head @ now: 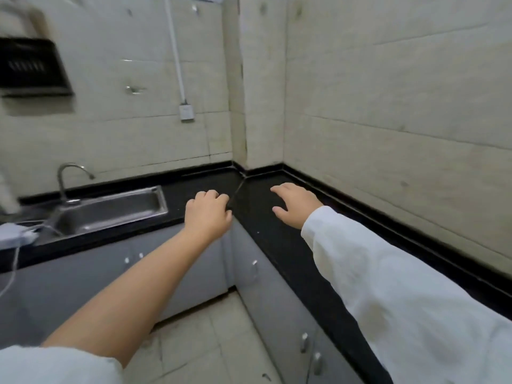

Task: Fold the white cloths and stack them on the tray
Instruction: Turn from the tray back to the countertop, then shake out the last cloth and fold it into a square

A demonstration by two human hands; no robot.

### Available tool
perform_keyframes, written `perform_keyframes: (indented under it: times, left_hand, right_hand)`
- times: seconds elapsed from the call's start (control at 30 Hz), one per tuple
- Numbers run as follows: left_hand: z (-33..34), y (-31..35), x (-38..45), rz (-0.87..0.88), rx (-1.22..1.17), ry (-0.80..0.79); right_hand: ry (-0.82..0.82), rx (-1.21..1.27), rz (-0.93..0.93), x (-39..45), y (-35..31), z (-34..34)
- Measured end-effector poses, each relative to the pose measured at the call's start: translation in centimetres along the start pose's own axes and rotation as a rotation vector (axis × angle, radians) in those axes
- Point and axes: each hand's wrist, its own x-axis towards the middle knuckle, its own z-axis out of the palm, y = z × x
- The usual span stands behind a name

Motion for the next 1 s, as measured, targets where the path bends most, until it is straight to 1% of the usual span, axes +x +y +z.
perform_keyframes:
  times: [0.13, 0.3, 0.37, 0.43, 0.5, 0.7, 0.83, 0.93, 0.97, 1.0]
  left_hand:
    - [1.4, -11.8, 0.8, -0.227, 0.078, -0.027]
    - [2.5, -25.2, 4.7, -0.477, 0.149, -0.042]
    - [2.3, -30.3, 7.0, -0.556, 0.184, -0.017]
    - [1.9, -33.8, 8.4, -0.600, 0.206, -0.005]
    - [2.0, -38.3, 9.5, -0.685, 0.230, 0.000]
    - [4.9, -51.7, 9.7, -0.930, 0.237, -0.075]
    - [8.6, -61.2, 10.3, -1.020, 0.197, -0.160]
    - [11.5, -68.7, 11.8, -1.033, 0.160, -0.179]
    - [12.7, -72.0, 12.6, -1.033, 0.151, -0.193]
    - [13.5, -73.8, 13.2, -1.020, 0.143, -0.210]
  right_hand:
    - [-0.075, 0.020, -0.224, 9.2, -9.1, 4.8]
    - [-0.081, 0.029, -0.475, 21.1, -19.5, 9.2]
    - [-0.083, 0.038, -0.564, 26.4, -23.7, 10.7]
    - [-0.080, 0.062, -0.622, 29.9, -26.6, 11.5]
    - [-0.086, 0.103, -0.690, 34.5, -30.6, 13.0]
    - [-0.166, 0.130, -0.838, 44.1, -42.2, 19.7]
    - [-0.221, 0.074, -0.910, 50.0, -49.5, 25.9]
    - [-0.259, 0.037, -0.945, 54.9, -55.4, 30.1]
    - [-0.273, 0.016, -0.943, 57.1, -58.0, 31.8]
    - [-0.283, -0.006, -0.934, 58.4, -59.4, 32.9]
